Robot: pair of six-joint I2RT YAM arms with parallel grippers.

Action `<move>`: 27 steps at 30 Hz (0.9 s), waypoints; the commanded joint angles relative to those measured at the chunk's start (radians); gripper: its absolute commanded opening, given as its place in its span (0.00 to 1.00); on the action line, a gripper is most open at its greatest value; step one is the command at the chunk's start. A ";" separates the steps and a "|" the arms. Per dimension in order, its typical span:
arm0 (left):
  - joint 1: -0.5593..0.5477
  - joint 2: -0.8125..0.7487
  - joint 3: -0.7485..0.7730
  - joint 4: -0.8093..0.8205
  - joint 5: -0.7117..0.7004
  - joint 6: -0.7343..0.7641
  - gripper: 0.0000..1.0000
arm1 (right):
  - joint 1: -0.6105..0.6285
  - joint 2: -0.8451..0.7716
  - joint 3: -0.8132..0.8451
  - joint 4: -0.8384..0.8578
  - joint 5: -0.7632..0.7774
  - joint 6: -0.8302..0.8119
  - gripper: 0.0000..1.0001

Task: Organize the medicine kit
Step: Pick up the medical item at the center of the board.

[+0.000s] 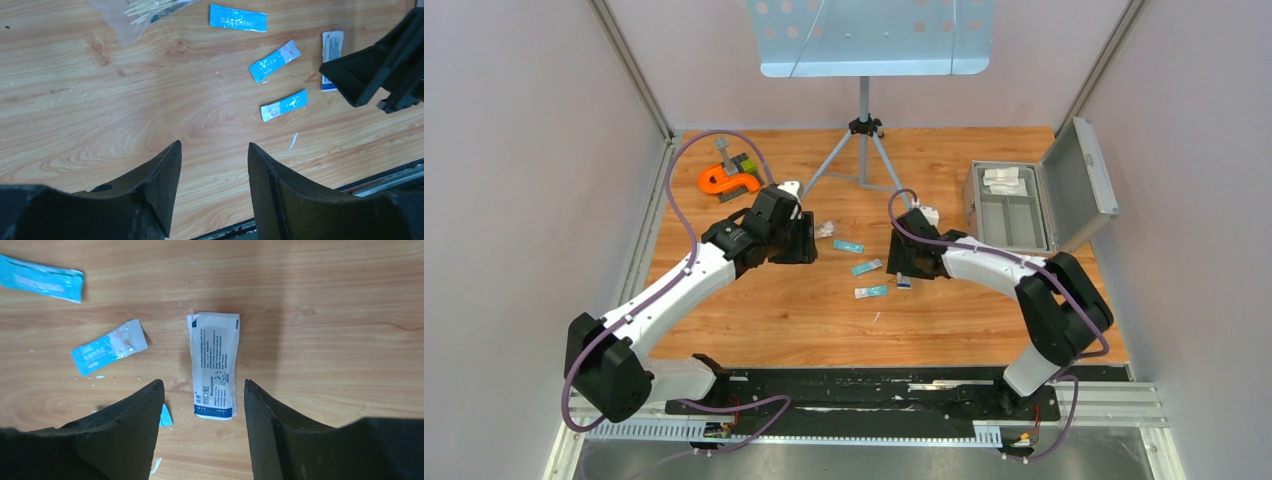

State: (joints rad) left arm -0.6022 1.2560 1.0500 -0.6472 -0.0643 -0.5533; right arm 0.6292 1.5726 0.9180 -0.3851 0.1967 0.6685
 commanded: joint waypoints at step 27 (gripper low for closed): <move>0.001 -0.017 -0.016 0.041 0.020 -0.015 0.60 | 0.021 0.034 0.149 -0.187 0.148 -0.072 0.10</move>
State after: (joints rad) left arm -0.6022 1.2564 1.0405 -0.6361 -0.0479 -0.5598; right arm 0.6640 1.6886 1.0458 -0.5579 0.3058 0.6056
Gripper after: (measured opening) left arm 0.596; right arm 0.101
